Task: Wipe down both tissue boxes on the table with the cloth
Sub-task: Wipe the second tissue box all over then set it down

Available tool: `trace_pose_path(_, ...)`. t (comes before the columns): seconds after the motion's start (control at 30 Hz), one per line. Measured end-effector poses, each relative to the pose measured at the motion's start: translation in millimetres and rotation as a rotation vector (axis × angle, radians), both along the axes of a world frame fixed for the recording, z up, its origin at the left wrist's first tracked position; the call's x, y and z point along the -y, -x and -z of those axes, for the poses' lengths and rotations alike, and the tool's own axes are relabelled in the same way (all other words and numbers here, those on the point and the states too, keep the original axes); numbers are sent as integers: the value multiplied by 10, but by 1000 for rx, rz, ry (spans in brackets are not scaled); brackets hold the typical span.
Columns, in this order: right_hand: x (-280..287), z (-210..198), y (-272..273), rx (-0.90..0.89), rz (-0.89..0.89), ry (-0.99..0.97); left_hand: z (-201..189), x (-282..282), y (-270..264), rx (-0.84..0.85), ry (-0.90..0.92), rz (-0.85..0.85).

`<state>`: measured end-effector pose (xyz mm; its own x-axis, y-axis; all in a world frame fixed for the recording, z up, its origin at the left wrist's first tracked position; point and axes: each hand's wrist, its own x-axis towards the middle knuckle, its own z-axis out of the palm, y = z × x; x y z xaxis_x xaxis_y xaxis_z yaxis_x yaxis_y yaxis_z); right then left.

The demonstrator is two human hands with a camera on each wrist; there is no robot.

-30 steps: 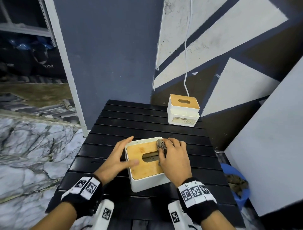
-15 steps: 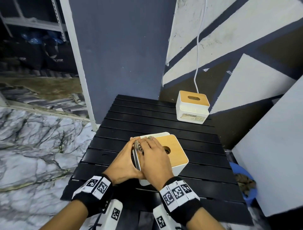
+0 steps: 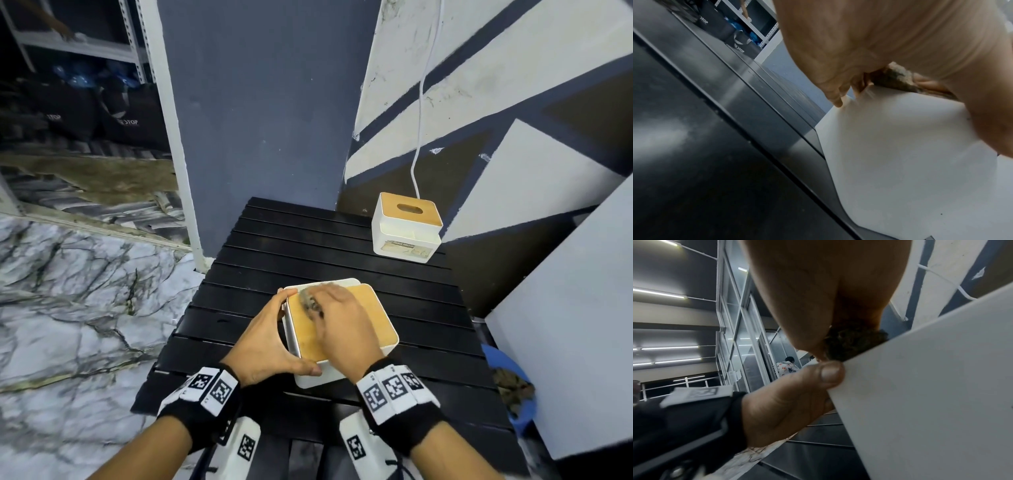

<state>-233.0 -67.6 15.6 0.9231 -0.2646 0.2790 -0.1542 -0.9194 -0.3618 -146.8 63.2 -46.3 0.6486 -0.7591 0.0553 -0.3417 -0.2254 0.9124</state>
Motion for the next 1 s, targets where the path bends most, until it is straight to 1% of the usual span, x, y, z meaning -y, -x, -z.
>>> trace_pose_path(0.07,-175,-15,1,-18,-88,65,-43,7,12,43,20,-5)
trace_pose_path(0.13,-250,-17,45,-76,-133,59,-52,0,8,54,34,-17)
trace_pose_path(0.3,-208,102,367,-66,-186,-8,-42,-24,28,57,-19,-34)
trace_pose_path(0.4,-145,147,508,-67,-177,-40,-92,-41,45,71,-33,-36)
trace_pose_path(0.5,-7,175,619,-61,-129,-59,-118,-40,33,87,-86,-47)
trace_pose_path(0.7,490,196,864,-24,56,-43,-167,-41,41,86,-141,-58)
trace_pose_path(0.83,611,240,901,4,87,-56,-198,-42,84,75,-156,-72)
trace_pose_path(0.93,698,250,937,79,201,-175,-259,-46,157,77,-150,-94)
trace_pose_path(1.0,761,278,963,124,284,-225,-279,-37,208,96,-182,-129)
